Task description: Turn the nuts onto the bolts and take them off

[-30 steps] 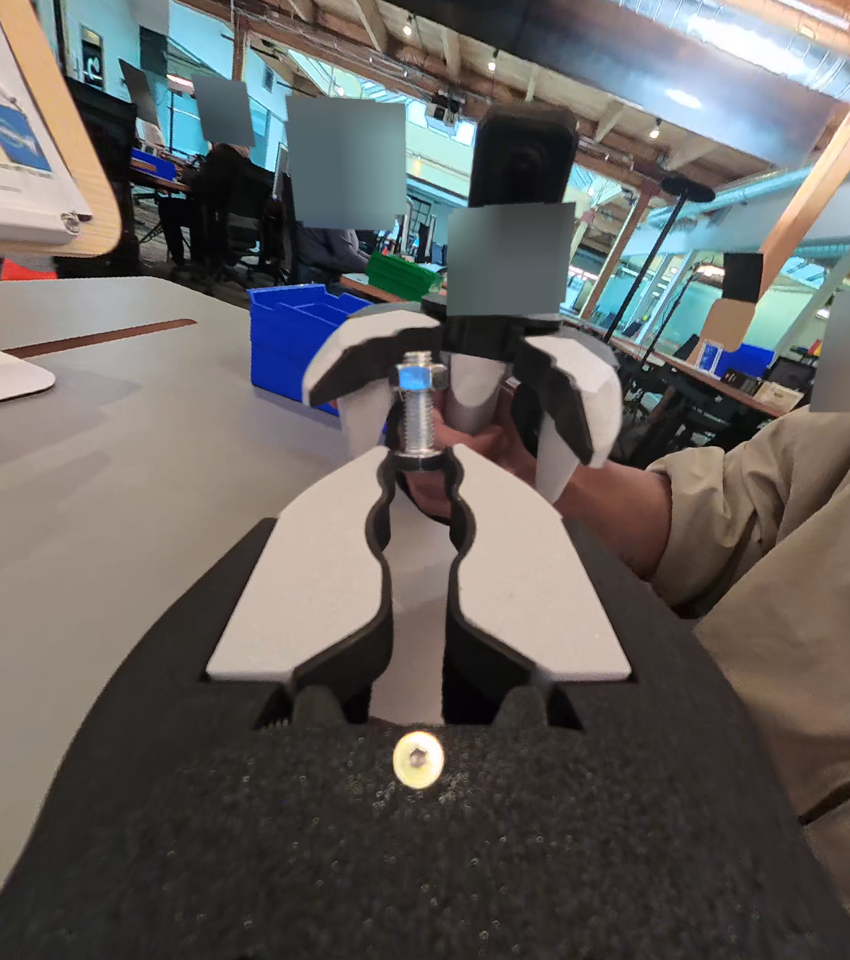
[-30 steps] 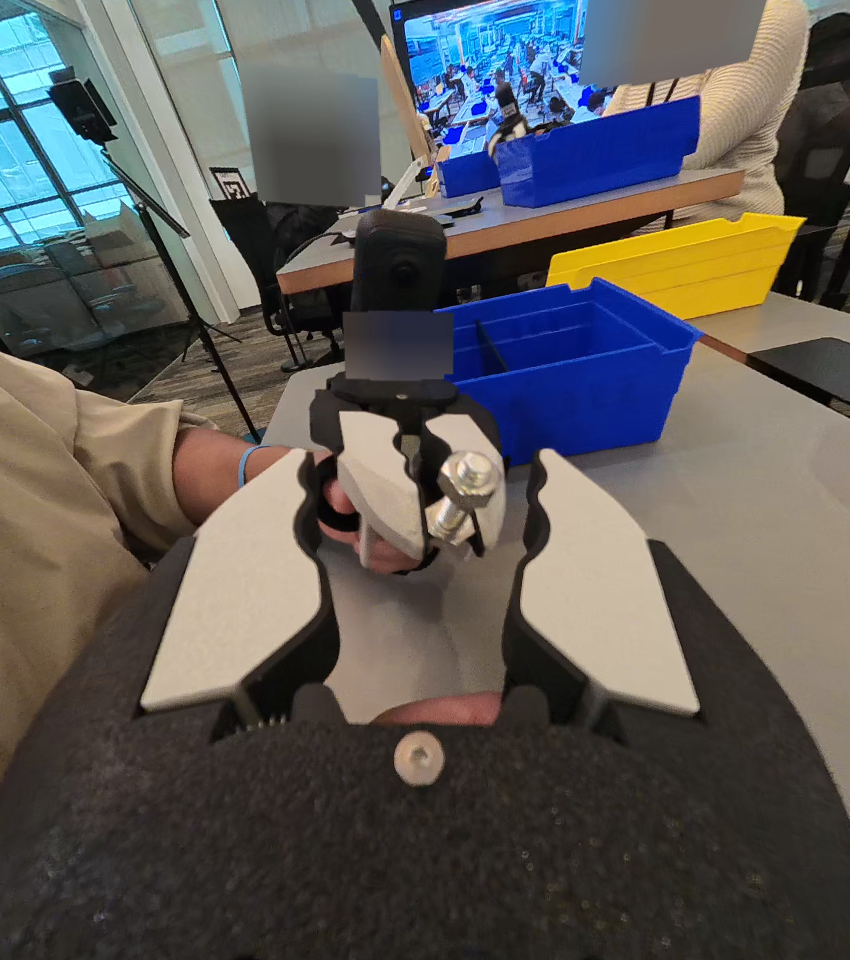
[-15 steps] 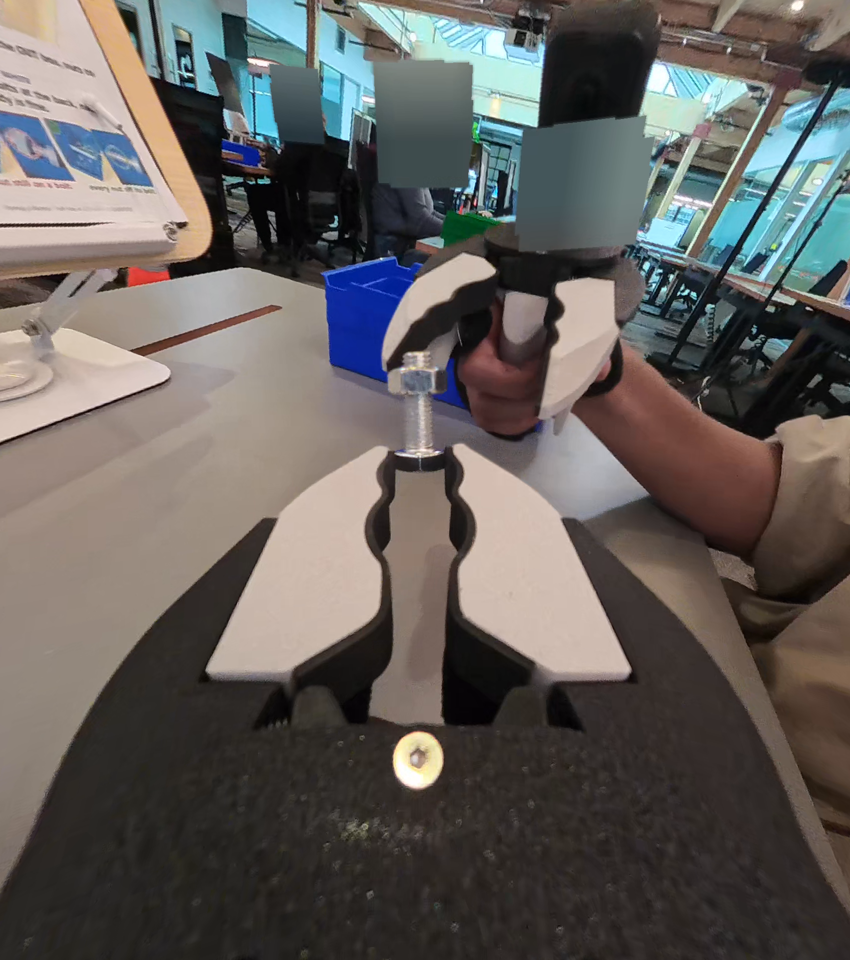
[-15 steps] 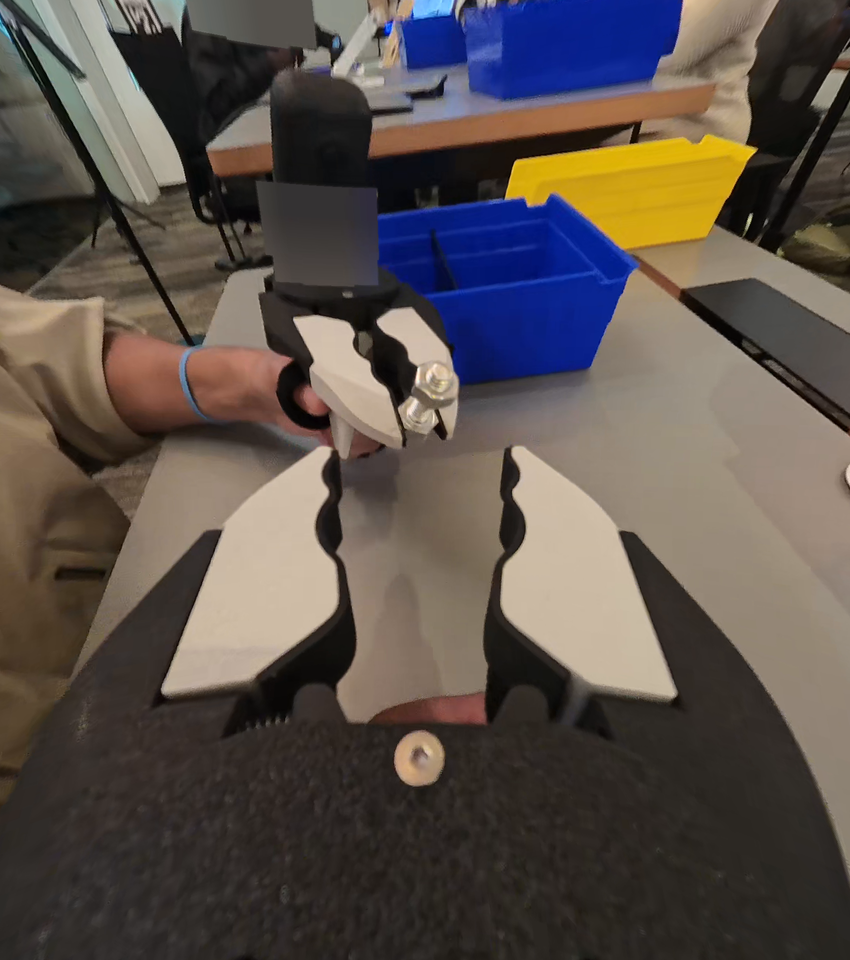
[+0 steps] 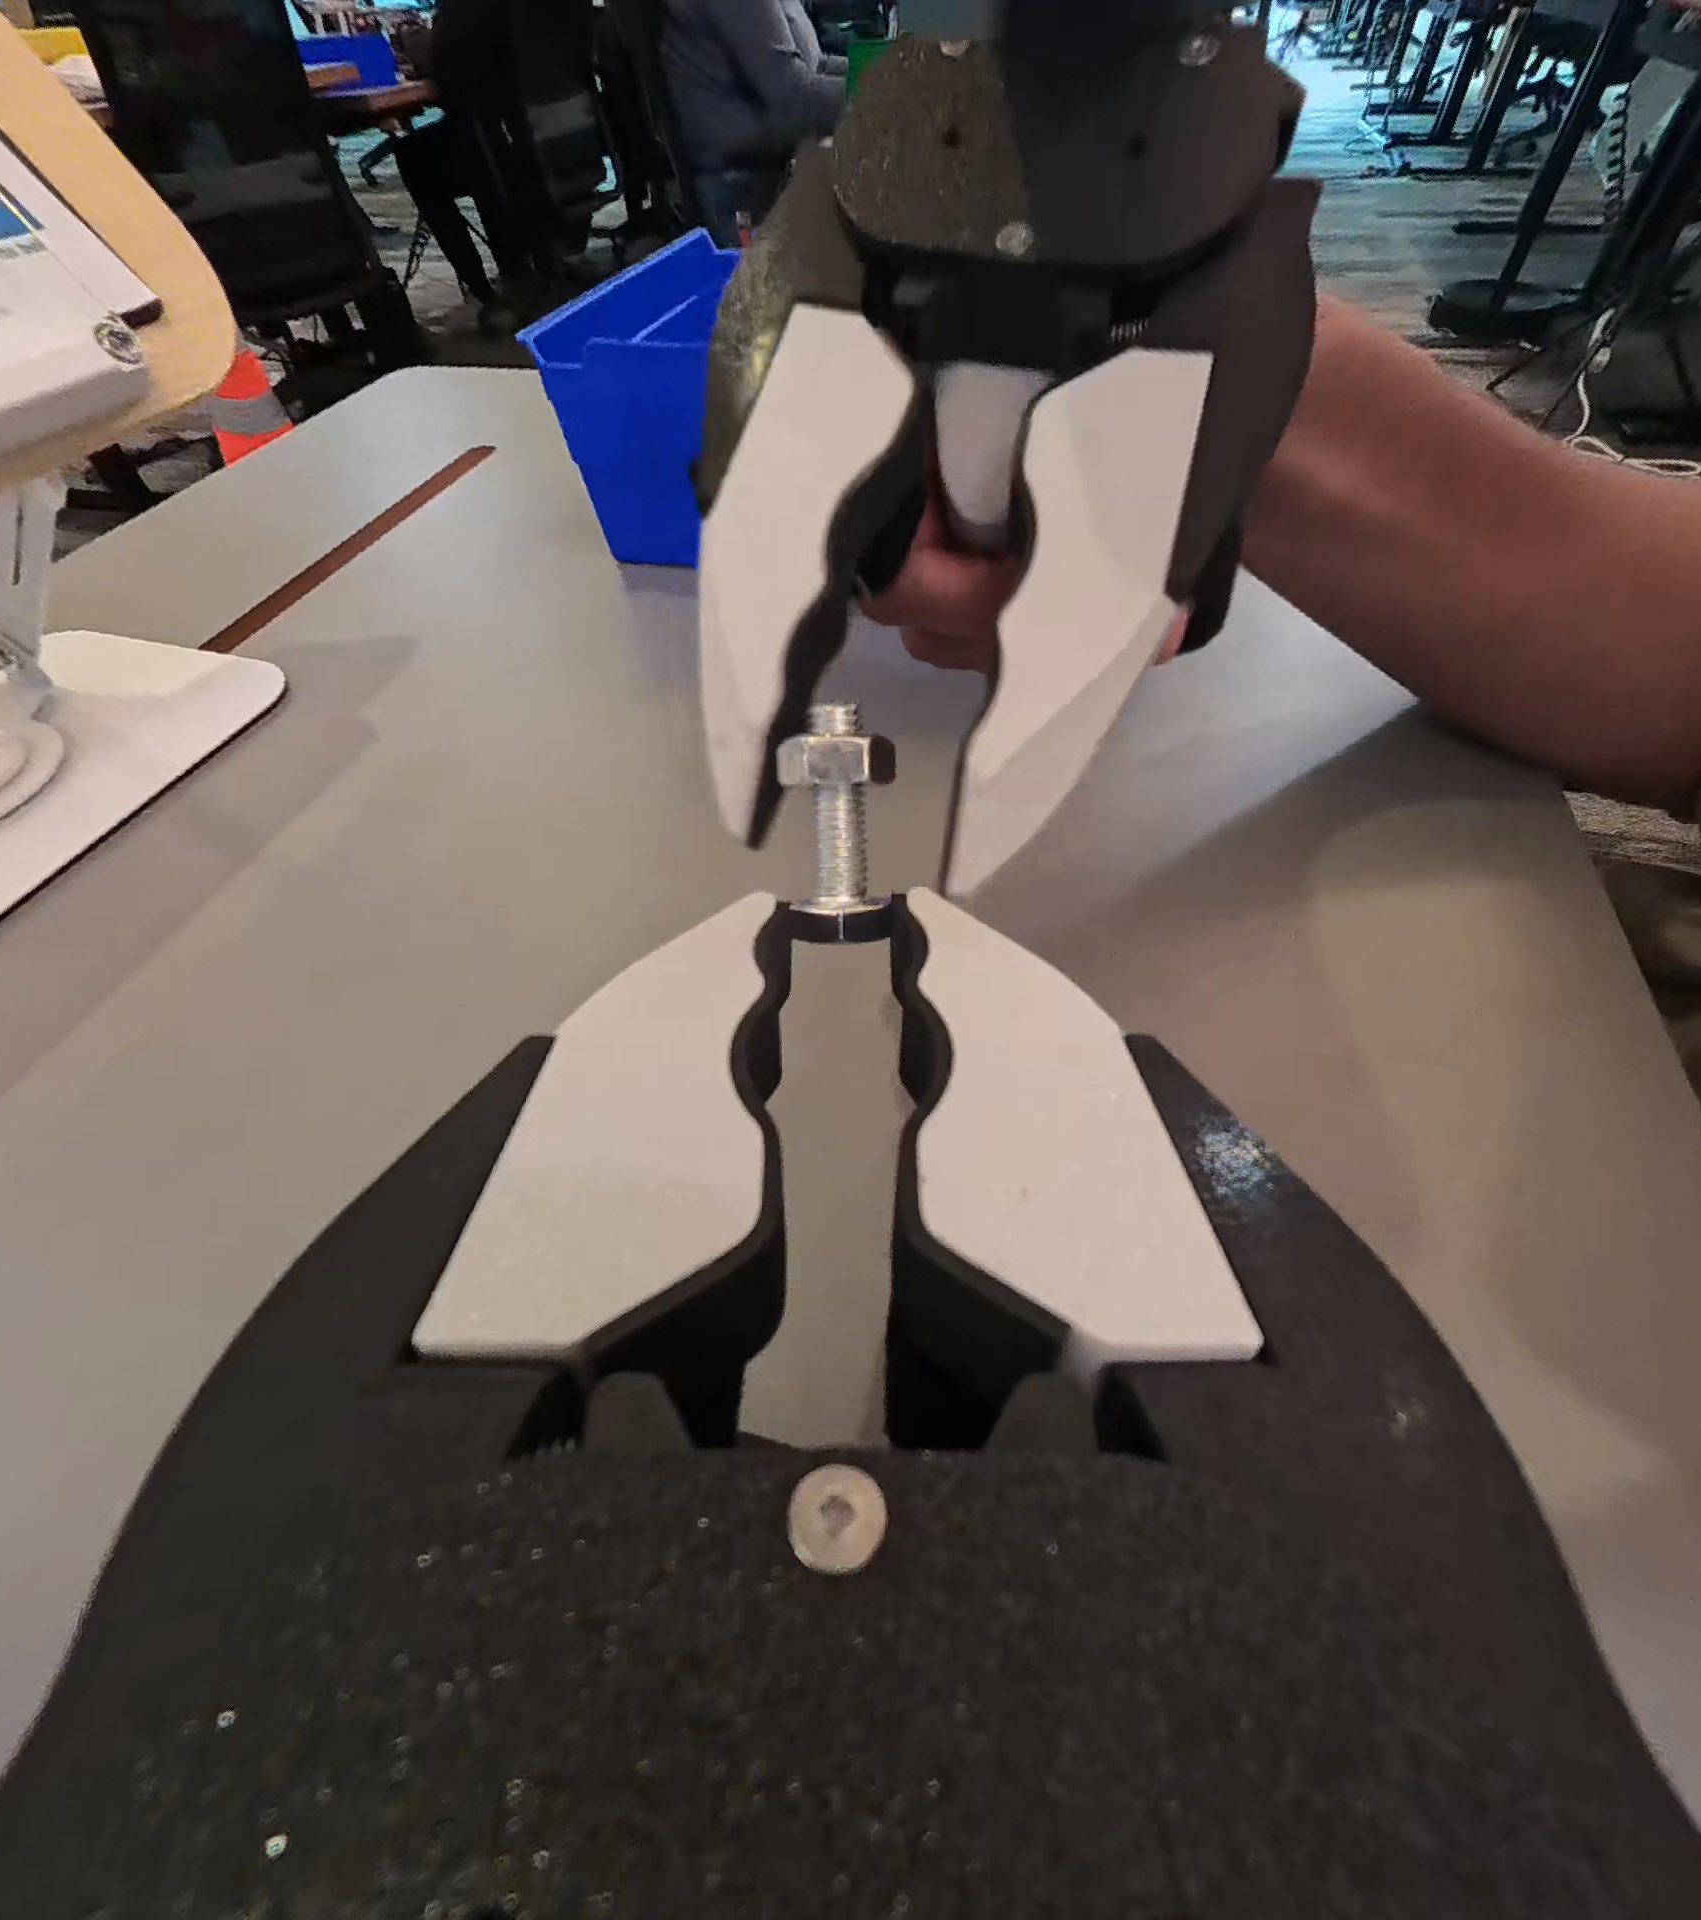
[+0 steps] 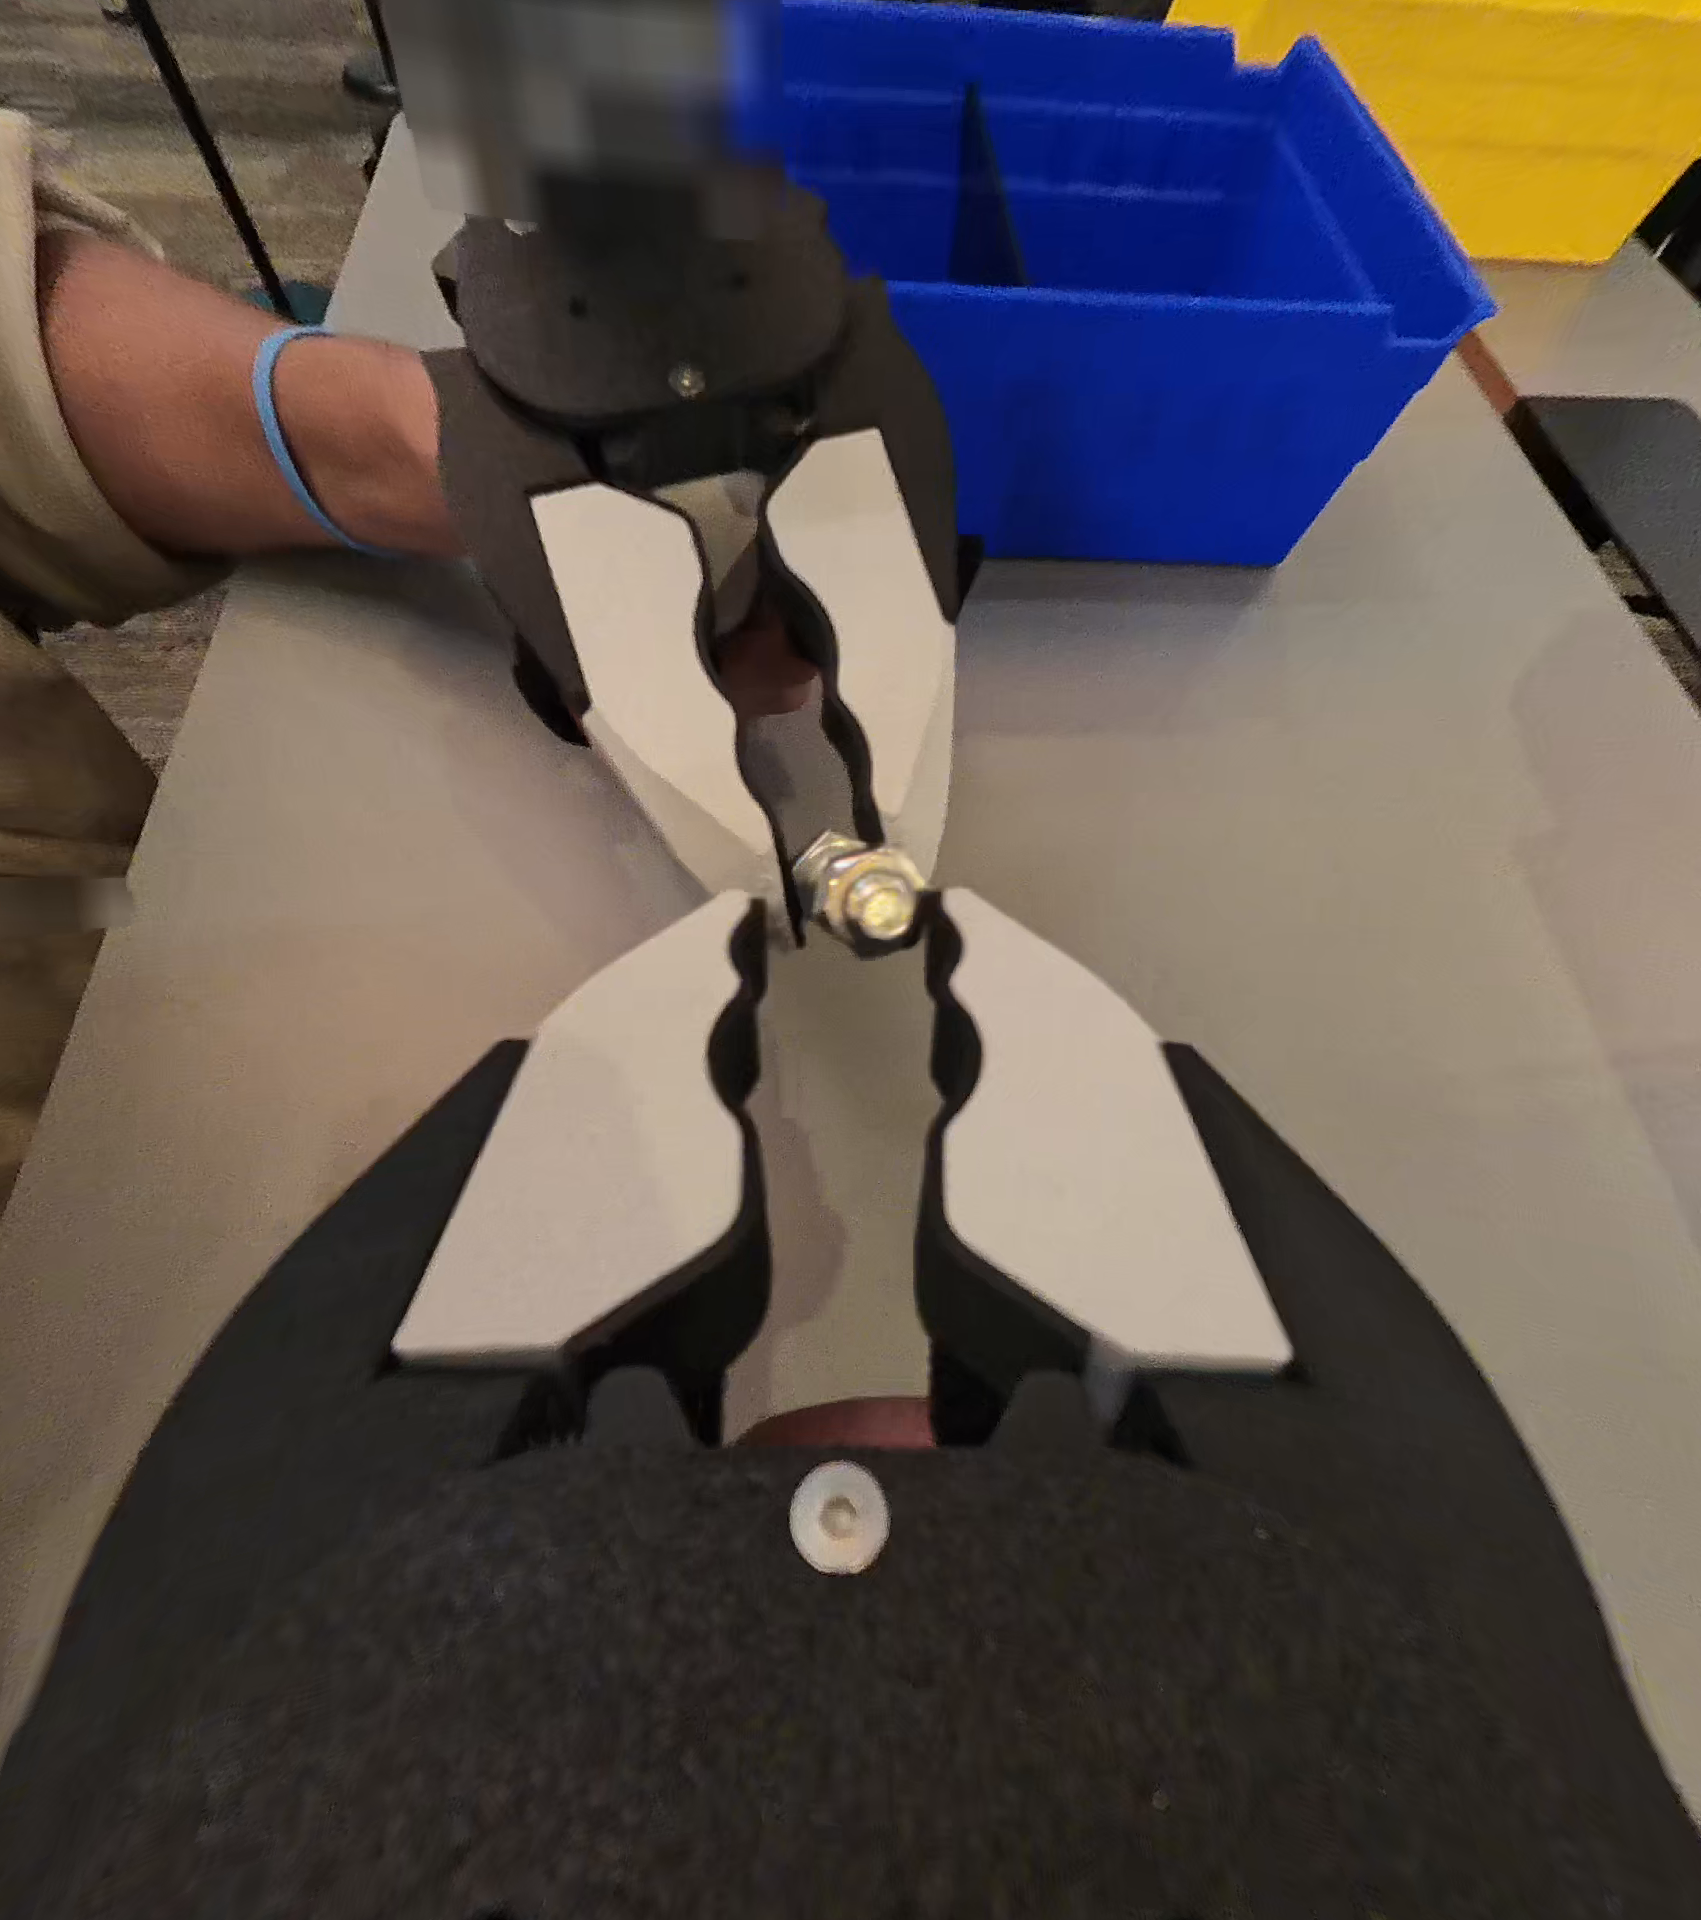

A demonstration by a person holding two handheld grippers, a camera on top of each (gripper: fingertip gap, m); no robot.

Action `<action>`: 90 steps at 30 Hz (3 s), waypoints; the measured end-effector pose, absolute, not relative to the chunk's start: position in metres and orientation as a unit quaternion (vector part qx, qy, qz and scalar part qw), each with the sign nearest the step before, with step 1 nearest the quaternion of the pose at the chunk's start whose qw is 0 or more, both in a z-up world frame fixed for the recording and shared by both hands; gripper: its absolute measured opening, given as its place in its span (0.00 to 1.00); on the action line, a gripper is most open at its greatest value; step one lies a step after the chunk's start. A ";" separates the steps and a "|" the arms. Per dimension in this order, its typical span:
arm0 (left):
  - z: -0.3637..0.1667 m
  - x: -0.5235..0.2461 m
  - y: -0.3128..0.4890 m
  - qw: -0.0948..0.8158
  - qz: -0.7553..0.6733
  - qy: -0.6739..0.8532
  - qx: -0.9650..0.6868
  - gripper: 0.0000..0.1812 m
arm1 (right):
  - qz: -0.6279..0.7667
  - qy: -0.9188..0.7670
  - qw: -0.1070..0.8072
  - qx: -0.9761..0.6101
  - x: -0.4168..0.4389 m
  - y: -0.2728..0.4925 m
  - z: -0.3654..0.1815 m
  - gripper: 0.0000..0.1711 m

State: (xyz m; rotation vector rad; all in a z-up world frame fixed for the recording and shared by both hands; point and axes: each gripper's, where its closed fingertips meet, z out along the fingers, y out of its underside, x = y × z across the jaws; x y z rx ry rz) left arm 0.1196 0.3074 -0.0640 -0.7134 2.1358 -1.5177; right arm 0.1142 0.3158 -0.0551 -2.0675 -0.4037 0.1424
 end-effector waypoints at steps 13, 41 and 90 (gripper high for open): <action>-0.036 0.136 0.325 0.351 -0.570 0.698 -0.254 0.35 | -0.001 -0.139 0.543 -0.828 0.137 0.323 -0.033 0.11; -0.062 0.173 0.392 0.276 -0.602 0.541 -0.518 0.35 | -0.271 0.402 0.434 -0.760 0.376 0.017 -0.012 0.11; -0.051 0.107 0.385 0.452 -0.521 0.466 -0.554 0.27 | -0.170 0.215 0.631 -0.726 0.181 0.241 -0.060 0.26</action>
